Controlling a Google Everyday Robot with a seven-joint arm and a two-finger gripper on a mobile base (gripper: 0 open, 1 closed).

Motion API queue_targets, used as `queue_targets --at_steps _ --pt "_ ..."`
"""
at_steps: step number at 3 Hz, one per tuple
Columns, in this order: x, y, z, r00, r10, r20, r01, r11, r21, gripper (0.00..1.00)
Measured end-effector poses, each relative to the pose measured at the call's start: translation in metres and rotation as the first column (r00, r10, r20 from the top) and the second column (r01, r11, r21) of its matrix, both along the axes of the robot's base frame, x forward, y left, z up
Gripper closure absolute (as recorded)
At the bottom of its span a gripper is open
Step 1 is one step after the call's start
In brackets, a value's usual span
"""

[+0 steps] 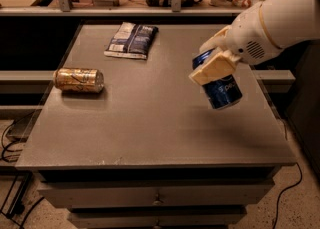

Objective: Place pepsi can upright

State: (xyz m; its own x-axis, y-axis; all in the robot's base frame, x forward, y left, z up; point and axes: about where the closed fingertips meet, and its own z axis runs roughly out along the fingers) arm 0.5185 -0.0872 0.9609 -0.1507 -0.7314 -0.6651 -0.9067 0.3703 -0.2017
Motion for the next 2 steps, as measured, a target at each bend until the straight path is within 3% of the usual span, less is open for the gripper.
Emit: queue_targets --at_steps 1,2 --pt "0.002 0.010 -0.006 0.9992 0.027 0.030 -0.027 1.000 0.008 1.00" --pt "0.014 0.030 -0.006 0.9878 0.096 0.123 -0.103 0.993 0.055 1.00"
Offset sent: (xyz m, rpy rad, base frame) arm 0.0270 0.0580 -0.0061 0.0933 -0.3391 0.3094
